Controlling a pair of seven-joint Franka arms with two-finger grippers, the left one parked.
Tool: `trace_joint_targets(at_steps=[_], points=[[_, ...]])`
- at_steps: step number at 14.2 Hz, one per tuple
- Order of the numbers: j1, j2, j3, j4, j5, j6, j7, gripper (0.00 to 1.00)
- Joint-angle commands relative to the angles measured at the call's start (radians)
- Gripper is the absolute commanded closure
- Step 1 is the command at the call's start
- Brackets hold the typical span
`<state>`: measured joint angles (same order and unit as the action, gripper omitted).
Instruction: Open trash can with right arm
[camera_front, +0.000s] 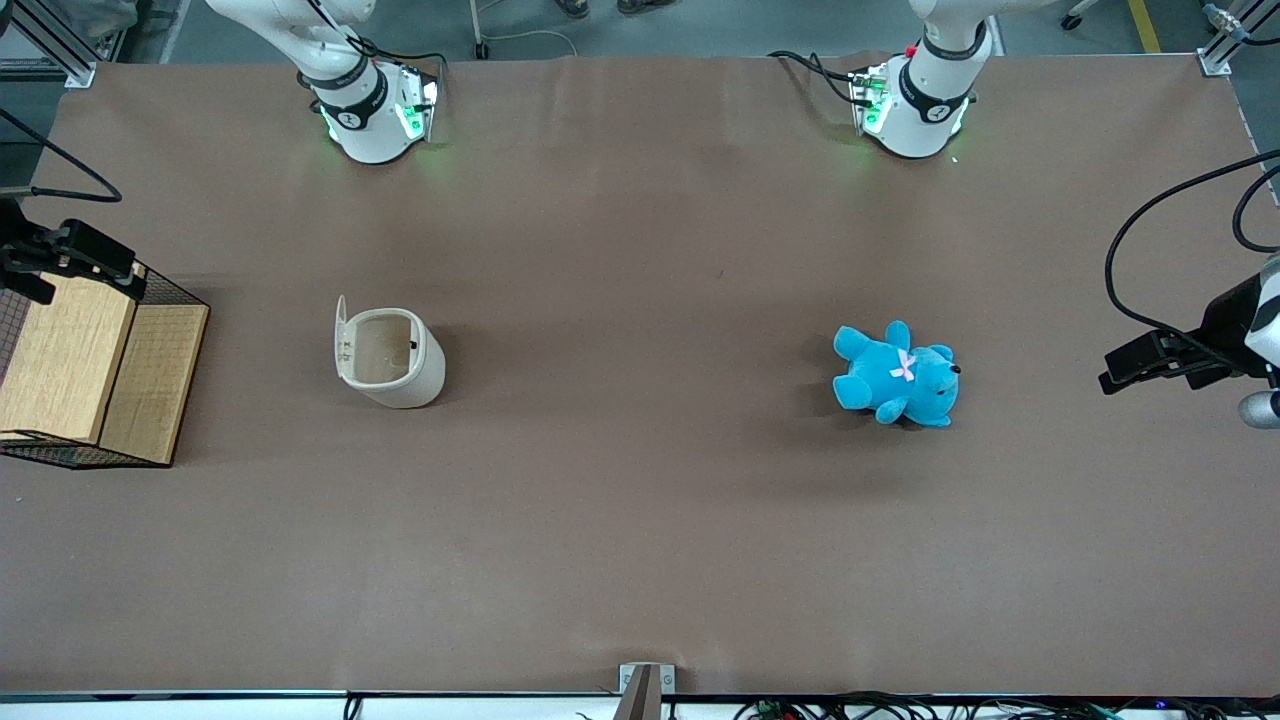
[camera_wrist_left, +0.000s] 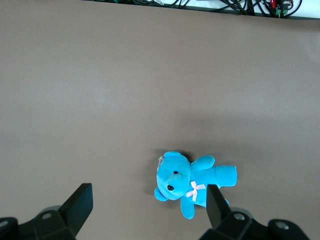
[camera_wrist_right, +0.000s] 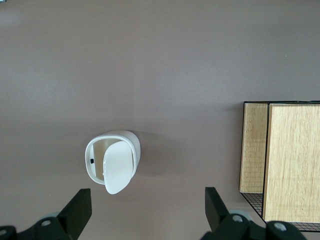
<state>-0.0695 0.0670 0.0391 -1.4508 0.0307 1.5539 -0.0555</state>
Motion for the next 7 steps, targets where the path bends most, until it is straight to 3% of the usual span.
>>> trace_joint_targets(at_steps=[1, 7], points=[[-0.018, -0.029, 0.019, -0.039, -0.011, 0.017, -0.007, 0.00], [-0.015, -0.030, 0.025, -0.040, -0.012, 0.012, -0.007, 0.00]])
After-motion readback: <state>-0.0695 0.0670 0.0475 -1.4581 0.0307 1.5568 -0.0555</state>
